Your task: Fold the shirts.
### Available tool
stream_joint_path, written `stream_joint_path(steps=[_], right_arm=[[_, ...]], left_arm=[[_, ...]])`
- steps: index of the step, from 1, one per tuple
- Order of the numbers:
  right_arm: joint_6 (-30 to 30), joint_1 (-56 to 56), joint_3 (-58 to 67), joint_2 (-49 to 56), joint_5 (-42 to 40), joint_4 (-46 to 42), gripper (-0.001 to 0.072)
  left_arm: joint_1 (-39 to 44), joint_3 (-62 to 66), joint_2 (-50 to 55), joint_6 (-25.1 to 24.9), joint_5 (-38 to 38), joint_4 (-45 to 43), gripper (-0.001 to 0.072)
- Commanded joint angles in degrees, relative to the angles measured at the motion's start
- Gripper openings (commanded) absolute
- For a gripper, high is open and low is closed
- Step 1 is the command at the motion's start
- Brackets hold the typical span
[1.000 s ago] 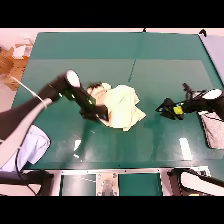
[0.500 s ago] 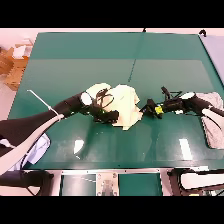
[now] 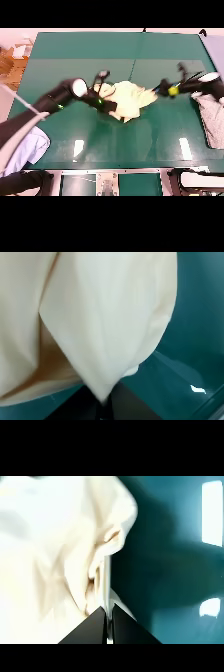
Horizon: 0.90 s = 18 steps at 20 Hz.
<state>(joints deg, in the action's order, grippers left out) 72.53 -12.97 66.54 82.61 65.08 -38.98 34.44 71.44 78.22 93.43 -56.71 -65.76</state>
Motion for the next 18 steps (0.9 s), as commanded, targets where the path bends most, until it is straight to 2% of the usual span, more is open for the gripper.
stream_joint_path(steps=[1, 3, 5, 7, 9, 11, 14, 18], right_arm=[[0.92, -5.03, 13.66, -10.78, 4.04, 3.06, 0.0017], [0.87, -5.81, 22.34, -17.07, 3.80, 4.50, 0.0017], [0.46, -5.81, 31.95, -22.36, 2.49, 4.31, 0.0017], [0.79, -6.54, 41.79, -26.36, 0.50, 1.29, 0.0017], [2.91, -8.35, 49.46, -28.81, -0.59, -2.75, 0.0017], [3.56, -10.49, 52.46, -31.85, -2.95, -8.00, 0.0017], [5.38, -11.28, 52.26, -34.36, -4.15, -16.65, 0.0018], [5.46, -11.26, 46.69, -33.75, -3.96, -17.16, 0.0018]], left_arm=[[-0.02, 14.16, -8.61, 5.14, -7.76, -19.78, 0.0023], [0.00, 26.05, -10.64, 4.90, -10.51, -21.16, 0.0023], [0.17, 39.54, -10.75, 2.29, -12.70, -20.61, 0.0023], [0.15, 52.17, -10.80, 2.01, -13.27, -20.39, 0.0023], [0.15, 58.21, -12.59, 0.37, -12.74, -20.57, 0.0023], [-0.11, 56.08, -16.98, 0.04, -12.04, -22.64, 0.0023], [-0.13, 48.63, -23.69, 3.48, -13.77, -29.40, 0.0023], [-0.13, 41.48, -25.35, 6.62, -22.32, -35.26, 0.0023]])
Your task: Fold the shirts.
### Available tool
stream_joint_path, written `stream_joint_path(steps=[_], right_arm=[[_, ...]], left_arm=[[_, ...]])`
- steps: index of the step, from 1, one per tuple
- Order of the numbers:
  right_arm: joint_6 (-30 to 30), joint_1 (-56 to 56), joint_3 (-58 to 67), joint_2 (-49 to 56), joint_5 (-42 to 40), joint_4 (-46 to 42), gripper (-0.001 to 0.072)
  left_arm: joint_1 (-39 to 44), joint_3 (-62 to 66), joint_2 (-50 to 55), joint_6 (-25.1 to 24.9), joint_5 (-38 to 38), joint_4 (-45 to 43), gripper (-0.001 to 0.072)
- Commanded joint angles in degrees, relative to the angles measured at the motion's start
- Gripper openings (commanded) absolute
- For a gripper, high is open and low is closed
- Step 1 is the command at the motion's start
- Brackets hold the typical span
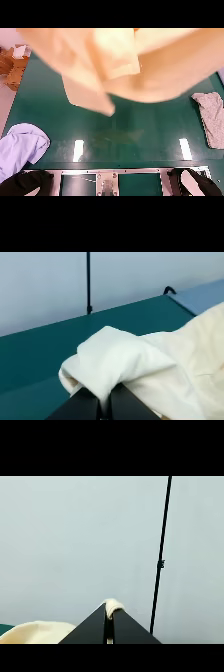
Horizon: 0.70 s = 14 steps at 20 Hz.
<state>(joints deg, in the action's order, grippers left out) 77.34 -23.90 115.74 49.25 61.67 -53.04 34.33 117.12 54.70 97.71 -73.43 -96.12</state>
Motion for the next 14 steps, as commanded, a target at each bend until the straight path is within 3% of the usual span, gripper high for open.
stream_joint_path(steps=[1, 4, 7, 11, 14], right_arm=[[0.63, -0.11, -5.57, 0.02, -0.57, -3.13, 0.0018], [0.00, 0.17, -17.84, 2.64, -0.79, -2.03, 0.0018], [-1.42, 2.45, -30.51, 7.82, -2.82, -2.01, 0.0019], [-1.49, 6.67, -41.86, 20.41, -9.38, -1.99, 0.0019], [-1.46, 9.66, -42.62, 33.22, -13.53, -0.46, 0.0020]], left_arm=[[-0.02, -7.17, -1.70, 2.38, -6.12, -5.35, 0.0023], [-0.83, -21.84, -0.04, 3.56, -3.69, -6.80, 0.0022], [-11.26, -38.16, 4.63, 2.67, 5.49, 3.69, 0.0022], [-30.18, -44.74, 20.39, -13.77, 13.66, 29.64, 0.0023], [-36.28, -43.91, 36.04, -25.20, 16.20, 42.84, 0.0024]])
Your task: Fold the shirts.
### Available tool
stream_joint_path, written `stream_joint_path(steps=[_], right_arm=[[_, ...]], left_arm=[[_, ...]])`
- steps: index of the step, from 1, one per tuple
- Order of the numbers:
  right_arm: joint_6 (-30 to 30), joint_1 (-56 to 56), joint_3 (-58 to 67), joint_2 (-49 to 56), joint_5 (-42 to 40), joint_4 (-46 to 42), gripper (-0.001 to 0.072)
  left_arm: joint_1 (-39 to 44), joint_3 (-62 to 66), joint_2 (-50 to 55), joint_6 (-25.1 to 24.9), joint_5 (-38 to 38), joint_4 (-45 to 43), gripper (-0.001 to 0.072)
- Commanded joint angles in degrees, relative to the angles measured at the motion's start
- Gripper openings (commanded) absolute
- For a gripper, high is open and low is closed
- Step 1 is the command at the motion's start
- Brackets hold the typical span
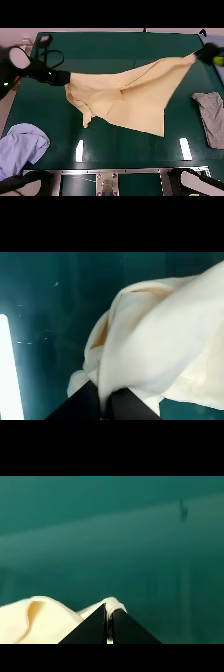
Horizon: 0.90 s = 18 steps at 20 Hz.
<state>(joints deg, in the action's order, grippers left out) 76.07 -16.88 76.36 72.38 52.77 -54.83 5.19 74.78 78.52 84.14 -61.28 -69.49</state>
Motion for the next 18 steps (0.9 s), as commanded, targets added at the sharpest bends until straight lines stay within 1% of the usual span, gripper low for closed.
stream_joint_path(steps=[1, 3, 4, 5, 6, 7, 8, 10, 13, 14, 15, 16, 18], right_arm=[[-0.20, 3.52, -3.17, 13.81, -6.80, 2.86, 0.0020], [-0.17, 4.63, -2.43, 19.98, -8.72, 6.10, 0.0026], [-0.09, 4.66, -2.12, 21.77, -8.48, 6.88, 0.0105], [0.04, 4.50, -2.08, 22.47, -7.98, 6.82, 0.0249], [0.00, 3.85, -1.92, 22.36, -6.99, 6.49, 0.0330], [0.00, 2.40, -1.11, 21.92, -4.35, 6.16, 0.0382], [0.00, 0.35, -0.24, 21.16, -0.81, 6.16, 0.0410], [-0.20, -3.89, 0.07, 19.06, 5.11, 6.14, 0.0409], [-0.52, -9.11, -2.86, 15.89, 12.66, 5.77, 0.0406], [-1.20, -10.25, -5.27, 14.47, 13.40, 5.77, 0.0401], [-1.81, -11.10, -8.48, 12.72, 13.31, 5.77, 0.0400], [-2.40, -11.80, -11.80, 11.06, 13.29, 5.77, 0.0399], [-3.61, -12.57, -18.18, 7.98, 12.52, 5.81, 0.0352]], left_arm=[[-7.82, 0.42, 17.38, -12.92, 3.93, 18.23, 0.0024], [-8.63, 6.43, 25.68, -12.59, 3.69, 20.20, 0.0028], [-8.96, 9.70, 28.09, -12.00, 3.23, 20.61, 0.0317], [-9.51, 12.44, 29.00, -10.95, 2.47, 20.55, 0.0720], [-10.67, 15.39, 28.98, -10.47, 0.48, 20.35, 0.0717], [-12.24, 18.75, 28.94, -10.49, -2.99, 20.26, 0.0713], [-14.38, 22.45, 28.94, -10.45, -8.00, 20.26, 0.0713], [-18.73, 27.34, 28.94, -7.80, -19.39, 20.28, 0.0712], [-22.45, 25.86, 28.50, -4.37, -32.00, 20.11, 0.0712], [-22.69, 22.62, 27.08, -4.09, -32.98, 19.78, 0.0712], [-22.67, 17.77, 24.68, -4.20, -31.76, 19.63, 0.0711], [-22.67, 10.91, 21.05, -4.87, -28.65, 19.65, 0.0711], [-22.69, -4.66, 12.63, -6.25, -20.22, 19.67, 0.0711]])
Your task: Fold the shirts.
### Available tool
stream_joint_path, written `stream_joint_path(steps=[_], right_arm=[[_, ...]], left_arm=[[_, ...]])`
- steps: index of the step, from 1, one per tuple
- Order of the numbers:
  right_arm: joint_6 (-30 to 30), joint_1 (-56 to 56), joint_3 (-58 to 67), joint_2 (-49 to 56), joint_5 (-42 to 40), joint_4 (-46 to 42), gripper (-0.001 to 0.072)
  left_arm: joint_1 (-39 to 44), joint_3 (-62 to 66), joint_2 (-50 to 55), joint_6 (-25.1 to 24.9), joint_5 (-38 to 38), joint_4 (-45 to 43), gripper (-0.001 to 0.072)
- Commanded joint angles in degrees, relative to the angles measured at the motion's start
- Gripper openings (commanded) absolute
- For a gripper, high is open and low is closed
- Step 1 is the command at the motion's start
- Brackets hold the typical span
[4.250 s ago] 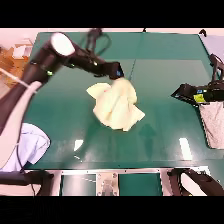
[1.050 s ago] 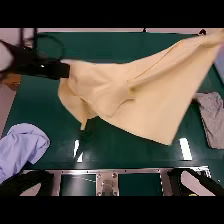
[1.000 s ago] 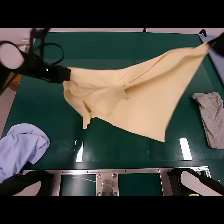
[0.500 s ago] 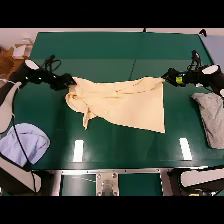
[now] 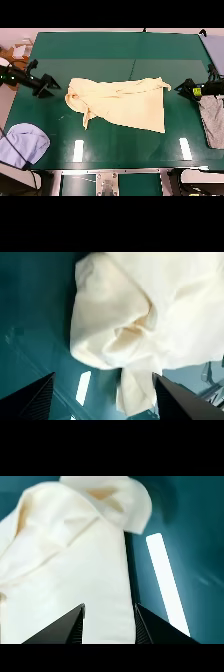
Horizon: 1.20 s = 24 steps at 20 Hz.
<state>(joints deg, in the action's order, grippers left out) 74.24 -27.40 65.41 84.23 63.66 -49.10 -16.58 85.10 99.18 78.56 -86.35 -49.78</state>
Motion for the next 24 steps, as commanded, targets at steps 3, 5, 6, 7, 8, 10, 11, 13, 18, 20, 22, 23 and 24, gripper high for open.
stream_joint_path(steps=[3, 5, 6, 7, 8, 10, 11, 13, 18, 20, 22, 23, 24], right_arm=[[-3.52, -1.99, -14.10, -6.16, -0.35, 1.95, 0.0353], [-5.60, -1.99, -16.33, -6.25, -0.63, 4.07, 0.0352], [-5.77, -1.99, -16.65, -6.25, -0.63, 4.15, 0.0352], [-5.81, -1.97, -16.65, -6.25, -0.63, 4.39, 0.0352], [-6.16, -1.97, -16.65, -6.25, -0.61, 5.27, 0.0353], [-7.26, -1.97, -16.65, -6.25, -0.61, 7.15, 0.0352], [-7.37, -1.97, -16.65, -6.25, -0.61, 7.91, 0.0352], [-7.48, -1.97, -16.65, -6.25, -0.61, 8.50, 0.0352], [-8.11, -1.97, -16.63, -6.25, -0.61, 8.66, 0.0352], [-8.11, -1.97, -16.63, -6.25, -0.61, 8.68, 0.0352], [-8.11, -1.97, -16.65, -6.25, -0.57, 8.66, 0.0352], [-8.11, -1.99, -16.65, -6.25, -0.42, 8.63, 0.0352], [-8.09, -1.99, -16.63, -6.25, 0.15, 8.66, 0.0351]], left_arm=[[-0.90, -37.68, -19.54, -0.94, 19.71, 5.11, 0.0548], [-0.83, -48.72, -23.32, -4.07, 27.85, 12.66, 0.0524], [-0.20, -51.82, -23.43, -6.49, 30.77, 16.85, 0.0524], [1.38, -53.75, -23.15, -8.61, 34.03, 20.55, 0.0523], [3.89, -54.75, -22.97, -9.92, 38.18, 23.45, 0.0523], [9.70, -54.80, -22.97, -10.05, 47.63, 27.58, 0.0523], [11.98, -54.80, -22.97, -10.03, 52.28, 29.59, 0.0523], [14.40, -54.80, -22.97, -10.03, 58.45, 33.00, 0.0522], [14.75, -54.38, -22.97, -10.10, 62.47, 33.92, 0.0347], [14.75, -54.36, -22.14, -10.12, 62.88, 34.93, 0.0347], [14.75, -54.29, -19.54, -11.23, 60.78, 36.63, 0.0256], [14.75, -53.83, -18.71, -13.22, 59.10, 37.40, 0.0143], [14.62, -53.16, -18.91, -14.27, 56.98, 37.38, 0.0075]])
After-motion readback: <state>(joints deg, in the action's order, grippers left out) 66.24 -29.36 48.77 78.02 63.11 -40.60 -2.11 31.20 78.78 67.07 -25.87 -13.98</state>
